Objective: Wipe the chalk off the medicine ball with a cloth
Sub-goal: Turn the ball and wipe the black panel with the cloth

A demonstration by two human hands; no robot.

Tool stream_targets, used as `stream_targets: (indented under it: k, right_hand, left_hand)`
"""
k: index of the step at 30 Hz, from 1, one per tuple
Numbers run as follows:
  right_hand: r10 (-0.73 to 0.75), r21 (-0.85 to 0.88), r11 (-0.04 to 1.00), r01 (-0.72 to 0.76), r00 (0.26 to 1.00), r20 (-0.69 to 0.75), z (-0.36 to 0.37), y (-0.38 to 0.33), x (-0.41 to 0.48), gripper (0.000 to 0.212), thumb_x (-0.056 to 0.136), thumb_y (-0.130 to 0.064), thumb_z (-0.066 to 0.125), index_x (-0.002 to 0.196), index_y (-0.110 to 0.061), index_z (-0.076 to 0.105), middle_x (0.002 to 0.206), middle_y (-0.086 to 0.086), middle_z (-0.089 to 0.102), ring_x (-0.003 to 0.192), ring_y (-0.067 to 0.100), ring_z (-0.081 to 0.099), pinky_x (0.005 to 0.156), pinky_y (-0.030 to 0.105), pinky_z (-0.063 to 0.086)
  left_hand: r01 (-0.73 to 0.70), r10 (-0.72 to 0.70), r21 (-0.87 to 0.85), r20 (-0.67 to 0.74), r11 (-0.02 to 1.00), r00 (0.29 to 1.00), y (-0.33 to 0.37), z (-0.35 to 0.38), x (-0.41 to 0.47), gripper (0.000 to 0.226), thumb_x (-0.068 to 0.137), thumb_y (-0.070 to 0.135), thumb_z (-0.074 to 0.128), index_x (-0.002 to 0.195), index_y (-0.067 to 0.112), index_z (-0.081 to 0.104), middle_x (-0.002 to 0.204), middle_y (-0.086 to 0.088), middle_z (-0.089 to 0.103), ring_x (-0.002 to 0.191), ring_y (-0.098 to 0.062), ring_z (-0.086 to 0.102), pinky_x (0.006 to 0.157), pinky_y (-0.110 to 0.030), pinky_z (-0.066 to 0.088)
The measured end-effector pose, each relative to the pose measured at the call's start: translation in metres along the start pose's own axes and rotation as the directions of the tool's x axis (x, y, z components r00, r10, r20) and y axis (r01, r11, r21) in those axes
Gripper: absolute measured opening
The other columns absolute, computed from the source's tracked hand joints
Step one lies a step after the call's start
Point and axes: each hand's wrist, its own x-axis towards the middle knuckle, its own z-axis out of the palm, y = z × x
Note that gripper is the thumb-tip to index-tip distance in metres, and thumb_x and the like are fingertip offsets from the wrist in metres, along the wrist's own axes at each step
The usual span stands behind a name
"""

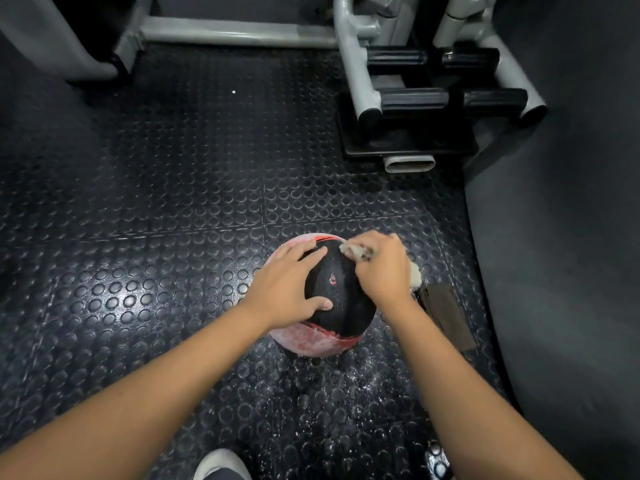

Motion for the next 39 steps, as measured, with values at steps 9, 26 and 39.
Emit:
stream_targets:
  k: [9,26,39]
  right_hand:
    - [0.011,0.031,0.999,-0.011,1.0,-0.011,-0.003,0.017,-0.02,0.02,0.084,-0.009,0.068,0.087,-0.028,0.076,0.092,-0.018,0.062,0.093,0.019,0.054,0.067,0.015,0.033]
    - [0.124,0.363,0.91,-0.202,0.966,0.227,-0.057,0.026,-0.028,0.005,0.082,-0.011,0.073,0.086,-0.008,0.074,0.086,0.01,0.072,0.085,0.039,0.064,0.073,0.046,0.055]
    - [0.114,0.003,0.993,-0.115,0.991,-0.072,0.002,0.009,-0.058,0.032,0.093,-0.039,0.056,0.119,-0.021,0.059,0.112,-0.002,0.061,0.102,0.02,0.055,0.086,0.038,0.044]
  left_hand:
    - [-0.035,0.037,0.078,-0.024,0.996,0.999,0.012,0.006,-0.017,0.09,0.08,0.059,0.066,0.153,0.03,0.021,0.158,0.011,0.018,0.145,-0.011,0.007,0.109,-0.038,0.034]
    - [0.031,-0.023,0.102,-0.085,0.994,0.996,0.03,0.012,-0.032,0.085,0.08,0.069,0.057,0.15,0.032,0.027,0.149,0.013,0.028,0.139,-0.01,0.023,0.095,-0.033,0.045]
    - [0.154,-0.148,0.154,-0.055,0.976,0.988,0.03,0.004,-0.015,0.098,0.074,0.072,0.062,0.151,0.021,0.027,0.154,0.003,0.031,0.141,-0.018,0.028,0.108,-0.035,0.035]
